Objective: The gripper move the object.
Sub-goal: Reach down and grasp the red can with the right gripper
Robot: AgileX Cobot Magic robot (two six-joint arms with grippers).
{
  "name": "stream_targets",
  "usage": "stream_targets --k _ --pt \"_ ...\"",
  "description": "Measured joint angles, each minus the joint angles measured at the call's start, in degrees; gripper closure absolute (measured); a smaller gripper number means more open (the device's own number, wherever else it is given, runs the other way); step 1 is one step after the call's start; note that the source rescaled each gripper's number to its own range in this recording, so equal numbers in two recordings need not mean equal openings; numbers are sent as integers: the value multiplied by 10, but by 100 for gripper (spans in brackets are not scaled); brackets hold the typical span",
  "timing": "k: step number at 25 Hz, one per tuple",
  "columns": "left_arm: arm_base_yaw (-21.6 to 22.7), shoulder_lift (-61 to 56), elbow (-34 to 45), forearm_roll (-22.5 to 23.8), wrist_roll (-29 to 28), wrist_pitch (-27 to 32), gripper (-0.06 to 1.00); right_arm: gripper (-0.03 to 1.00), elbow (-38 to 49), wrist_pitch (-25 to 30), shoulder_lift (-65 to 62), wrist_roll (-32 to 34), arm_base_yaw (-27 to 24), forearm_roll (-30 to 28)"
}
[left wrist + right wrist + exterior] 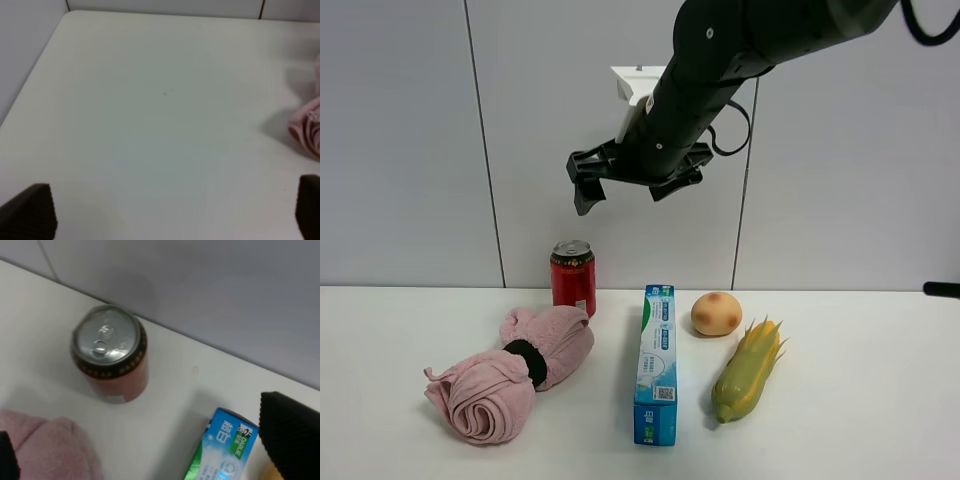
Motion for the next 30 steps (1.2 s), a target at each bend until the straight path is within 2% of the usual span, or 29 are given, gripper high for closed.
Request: stream_targets --k 6,14,21,30 --pt "0 0 0 0 0 0 -6 -3 -13 -26 54 11 11 -9" --pt "0 0 0 0 0 0 -6 -3 -13 -119 96 15 13 -3" --pt "0 0 0 0 0 0 -6 -3 -13 -191 133 15 13 -40" --pt "0 0 0 0 0 0 -6 -3 -13 -285 172 15 14 -57"
